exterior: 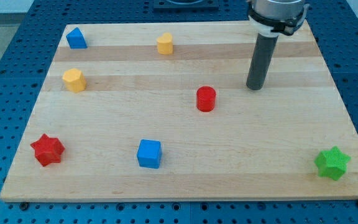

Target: Place the red circle to the right of the hexagon

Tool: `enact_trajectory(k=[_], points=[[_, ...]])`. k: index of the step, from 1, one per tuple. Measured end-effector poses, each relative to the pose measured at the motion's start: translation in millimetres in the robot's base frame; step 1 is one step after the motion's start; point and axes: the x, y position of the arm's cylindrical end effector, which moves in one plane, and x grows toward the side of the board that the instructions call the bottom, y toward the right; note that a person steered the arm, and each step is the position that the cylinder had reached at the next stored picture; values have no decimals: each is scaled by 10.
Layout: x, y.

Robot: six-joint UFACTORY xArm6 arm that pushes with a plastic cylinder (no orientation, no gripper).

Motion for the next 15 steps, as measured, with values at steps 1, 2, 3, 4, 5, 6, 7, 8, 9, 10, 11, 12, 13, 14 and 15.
enact_trajectory(k=[1, 2, 3, 4, 5, 6, 7, 8, 9, 10, 11, 12, 13, 14, 15], points=[[-4, -131], [-42, -203], [-60, -203], [-107, -324], [-297, -508], [-190, -157], [303, -264], [425, -895], [358, -1518], [244, -1841], [246, -1841], [420, -1841], [432, -1955], [415, -2284], [218, -2803]])
